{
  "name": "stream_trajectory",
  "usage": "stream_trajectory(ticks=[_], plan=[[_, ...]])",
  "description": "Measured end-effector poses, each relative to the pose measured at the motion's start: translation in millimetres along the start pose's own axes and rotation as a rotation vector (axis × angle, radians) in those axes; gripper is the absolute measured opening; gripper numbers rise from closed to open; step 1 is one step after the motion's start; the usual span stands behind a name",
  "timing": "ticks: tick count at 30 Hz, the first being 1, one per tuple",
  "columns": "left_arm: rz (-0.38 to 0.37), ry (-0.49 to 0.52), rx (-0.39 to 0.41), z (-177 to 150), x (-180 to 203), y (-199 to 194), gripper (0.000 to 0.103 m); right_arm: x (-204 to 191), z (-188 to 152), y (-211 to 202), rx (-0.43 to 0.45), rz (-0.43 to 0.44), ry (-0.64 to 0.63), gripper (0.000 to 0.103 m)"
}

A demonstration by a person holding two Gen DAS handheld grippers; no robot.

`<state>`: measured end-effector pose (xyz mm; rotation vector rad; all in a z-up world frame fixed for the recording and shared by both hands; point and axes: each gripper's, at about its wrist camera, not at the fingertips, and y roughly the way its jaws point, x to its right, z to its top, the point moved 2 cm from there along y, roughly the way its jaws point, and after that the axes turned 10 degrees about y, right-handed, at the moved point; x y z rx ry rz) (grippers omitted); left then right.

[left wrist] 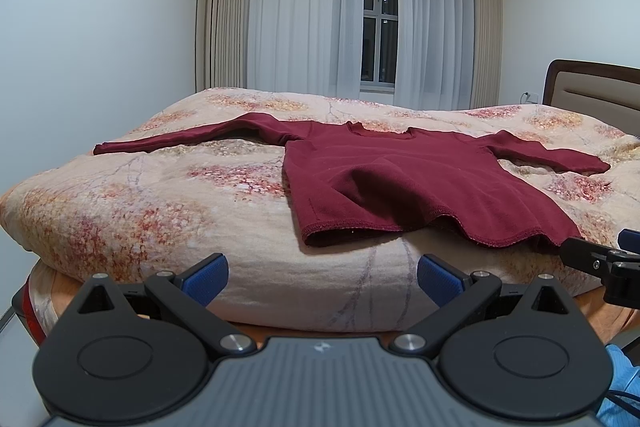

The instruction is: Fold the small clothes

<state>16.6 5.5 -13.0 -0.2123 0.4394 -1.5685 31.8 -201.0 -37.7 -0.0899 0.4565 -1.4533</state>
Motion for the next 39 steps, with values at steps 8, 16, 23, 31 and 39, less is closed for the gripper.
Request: stream_trajectory(ticks=[8,16,23,31,39], plan=[[-0.008,0.002,-0.029,-0.9,2.1,6.9,0.103,0.5,-0.7,1.3,-0.006,0.0,0.002,0.103],[-0.092,-0.028,-0.125,10.7,0.4,25.0,0.103,2.0,3.3,15.3,-0.023,-0.013,0.01,0.103],[-0.055,-0.039,-0.149,49.1,-3.4,55.1,0.103,20.9,31.6,54.7,-0.035,-0.024,0.039,0.103],[-0.001,-0.028,-0.159,110.8,5.9,118.3,0.103,57.0,81.9,121.2,-0.109,-0.16,0.06,0.103],[0.008,0.009,-0.163,158.2,30.9,189.9,0.103,111.0,116.5,169.7,-0.093,-0.198,0.114,0.103]])
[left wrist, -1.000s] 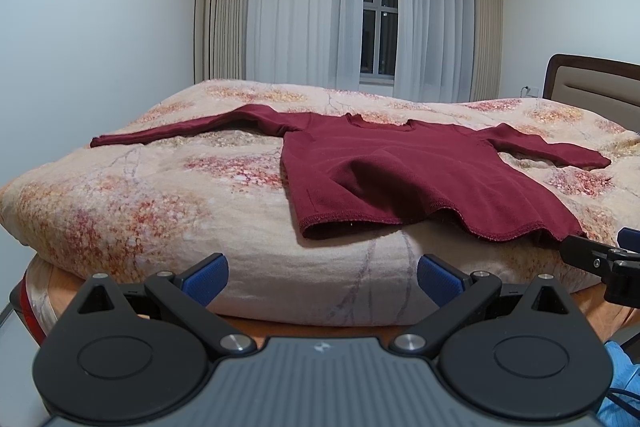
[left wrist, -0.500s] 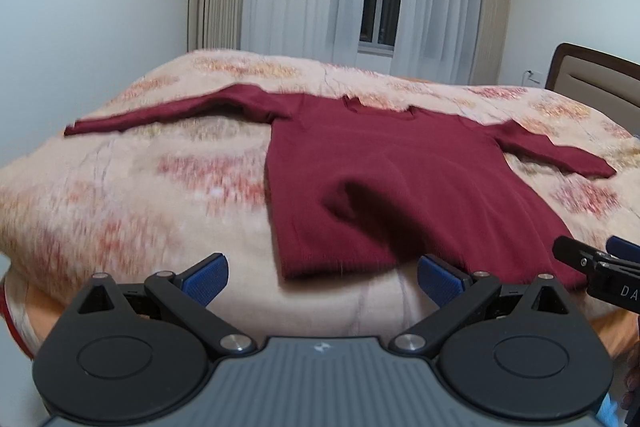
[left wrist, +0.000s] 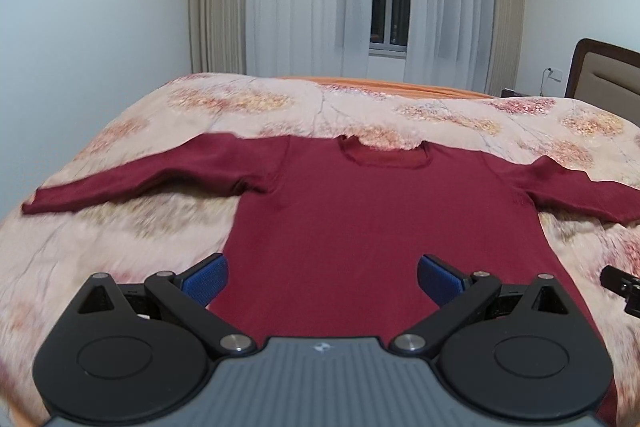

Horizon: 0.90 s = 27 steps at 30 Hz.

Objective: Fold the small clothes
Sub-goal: 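Move the right tool over the sweater toward the sleeve cuff nearest it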

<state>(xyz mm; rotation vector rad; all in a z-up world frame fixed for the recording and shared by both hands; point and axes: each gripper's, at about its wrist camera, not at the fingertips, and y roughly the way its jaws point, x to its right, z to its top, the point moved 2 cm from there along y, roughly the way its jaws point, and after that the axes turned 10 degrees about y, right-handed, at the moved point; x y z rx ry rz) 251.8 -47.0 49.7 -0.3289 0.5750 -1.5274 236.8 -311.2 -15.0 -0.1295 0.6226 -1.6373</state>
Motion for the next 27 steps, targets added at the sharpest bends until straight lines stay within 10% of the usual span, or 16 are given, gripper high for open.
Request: stream_trajectory(ticks=[12,27], plan=[[-0.072,0.054,-0.018,58.3,67.7,99.7,0.103,68.7,53.8,78.9,0.069,-0.053,0.088,0.103],[-0.091,0.107,-0.122,53.7,114.3,168.9,0.103,201.3,111.4,146.4,0.089,-0.164,0.189,0.103]])
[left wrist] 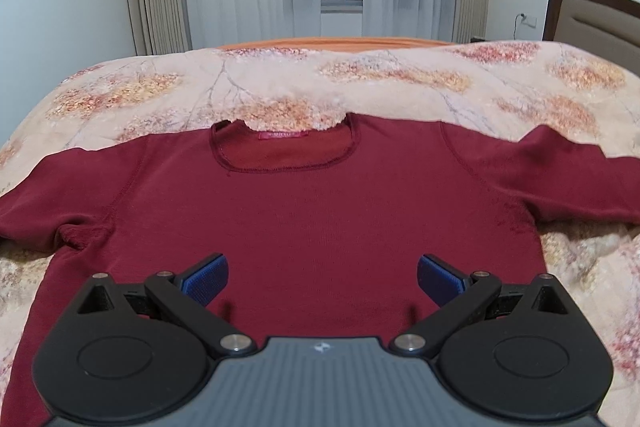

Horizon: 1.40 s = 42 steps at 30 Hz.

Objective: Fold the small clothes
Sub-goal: 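Move the right tool over the sweater toward the sleeve cuff nearest it, then close the right gripper on the sleeve cuff and lift it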

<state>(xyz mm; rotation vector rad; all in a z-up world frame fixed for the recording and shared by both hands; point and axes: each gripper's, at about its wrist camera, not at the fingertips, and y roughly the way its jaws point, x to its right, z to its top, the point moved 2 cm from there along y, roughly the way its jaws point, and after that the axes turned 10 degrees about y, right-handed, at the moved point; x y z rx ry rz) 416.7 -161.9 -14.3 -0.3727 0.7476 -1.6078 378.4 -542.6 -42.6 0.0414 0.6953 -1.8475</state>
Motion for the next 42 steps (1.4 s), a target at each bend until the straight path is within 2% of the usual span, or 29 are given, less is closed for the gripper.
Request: stream_trajectory(ticks=[3,6,11,16,24,30,35,38,42], plan=[[0.005,0.014,-0.015,-2.9,2.8,4.9,0.103,14.6,6.2,15.3,-0.037,-0.058,0.048,0.103],[-0.003,0.015,-0.024,-4.6,5.1,7.7,0.103,30.0,8.9,30.8,-0.089,-0.077,0.137,0.103],[-0.011,0.013,-0.04,-7.6,8.4,12.2,0.103,31.2,10.3,44.8,-0.075,-0.12,0.135,0.103],[-0.018,0.016,-0.062,-13.7,10.9,19.1,0.103,41.5,11.7,47.6,-0.02,-0.101,0.232,0.101],[-0.026,0.008,-0.071,-21.5,12.5,26.1,0.103,53.0,4.7,48.3,0.078,-0.125,0.334,0.078],[-0.021,0.019,-0.075,-25.3,13.7,30.4,0.103,53.7,6.1,53.1,0.07,-0.186,0.332,0.057],[-0.026,0.024,-0.093,-21.8,13.5,31.3,0.103,52.3,6.9,55.5,0.064,-0.203,0.32,0.03],[-0.039,0.024,-0.103,-17.8,10.3,29.5,0.103,51.8,7.6,55.5,0.067,-0.201,0.317,0.018],[-0.038,0.01,-0.106,-12.1,3.7,23.7,0.103,46.9,9.8,53.2,0.078,-0.197,0.293,0.011]])
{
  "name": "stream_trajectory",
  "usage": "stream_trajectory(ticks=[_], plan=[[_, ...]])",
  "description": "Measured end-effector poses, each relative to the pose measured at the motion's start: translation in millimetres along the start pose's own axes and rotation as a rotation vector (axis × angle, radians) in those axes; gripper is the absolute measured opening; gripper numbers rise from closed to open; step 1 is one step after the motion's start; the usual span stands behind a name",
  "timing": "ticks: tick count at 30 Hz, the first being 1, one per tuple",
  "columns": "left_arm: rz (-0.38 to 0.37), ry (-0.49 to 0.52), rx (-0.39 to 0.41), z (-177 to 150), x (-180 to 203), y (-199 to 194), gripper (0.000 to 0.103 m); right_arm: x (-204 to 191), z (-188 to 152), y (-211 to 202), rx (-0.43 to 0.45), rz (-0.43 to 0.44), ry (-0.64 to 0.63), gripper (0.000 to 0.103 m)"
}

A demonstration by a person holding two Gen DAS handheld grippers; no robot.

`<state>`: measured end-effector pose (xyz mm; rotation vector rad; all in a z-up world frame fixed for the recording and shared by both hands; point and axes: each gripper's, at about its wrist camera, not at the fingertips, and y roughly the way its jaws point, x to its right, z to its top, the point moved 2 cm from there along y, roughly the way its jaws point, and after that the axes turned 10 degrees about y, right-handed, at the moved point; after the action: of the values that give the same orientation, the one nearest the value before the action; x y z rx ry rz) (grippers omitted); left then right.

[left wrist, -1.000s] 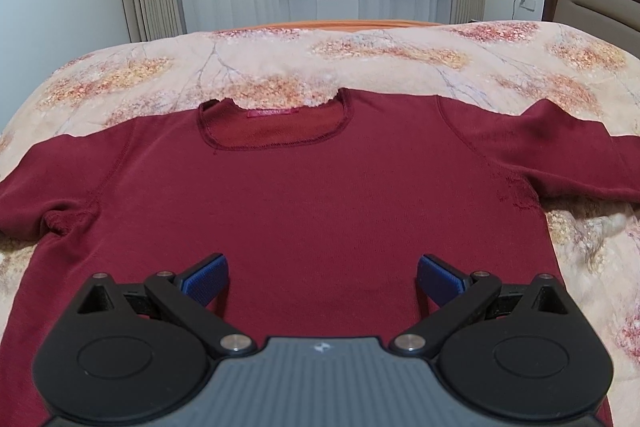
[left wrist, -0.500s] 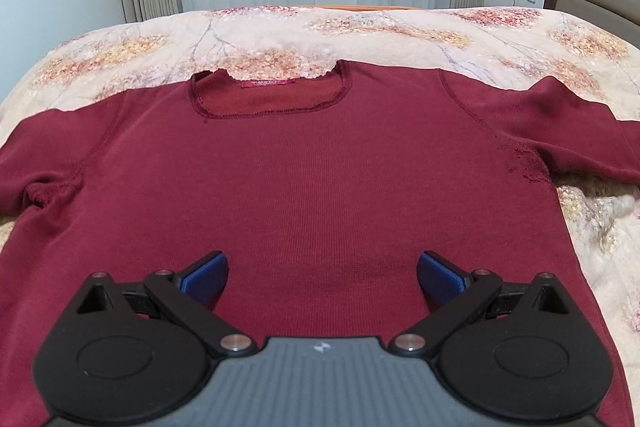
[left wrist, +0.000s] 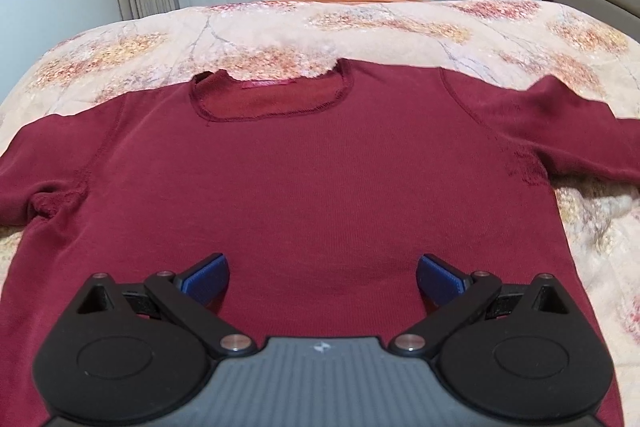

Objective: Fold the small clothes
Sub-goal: 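Close the right gripper on the sleeve cuff and lift it, then carry the held sleeve across the sweater body toward the other sleeve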

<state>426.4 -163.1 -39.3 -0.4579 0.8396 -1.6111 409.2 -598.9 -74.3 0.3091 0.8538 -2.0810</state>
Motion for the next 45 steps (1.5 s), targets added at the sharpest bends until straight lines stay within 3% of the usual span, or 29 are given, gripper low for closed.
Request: stream_trajectory(ticks=[11,18,23,34,45], plan=[[-0.015,-0.04,0.063,18.3,-33.0,-33.4,0.103,-47.0,14.6,-31.4,0.065,0.121,-0.115,0.006],[-0.004,-0.077,0.103,22.9,-73.0,-49.8,0.103,-128.6,18.5,-60.9,0.09,0.25,-0.247,0.006],[0.022,-0.122,0.121,21.9,-109.2,-57.4,0.103,-200.9,0.9,-83.5,0.079,0.379,-0.337,0.006],[0.105,-0.205,0.133,0.5,-183.8,-67.8,0.103,-327.7,-98.4,-118.8,-0.061,0.644,-0.508,0.006],[0.193,-0.328,0.121,-39.0,-251.3,-59.7,0.103,-388.3,-260.8,-143.7,-0.286,0.741,-0.743,0.006]])
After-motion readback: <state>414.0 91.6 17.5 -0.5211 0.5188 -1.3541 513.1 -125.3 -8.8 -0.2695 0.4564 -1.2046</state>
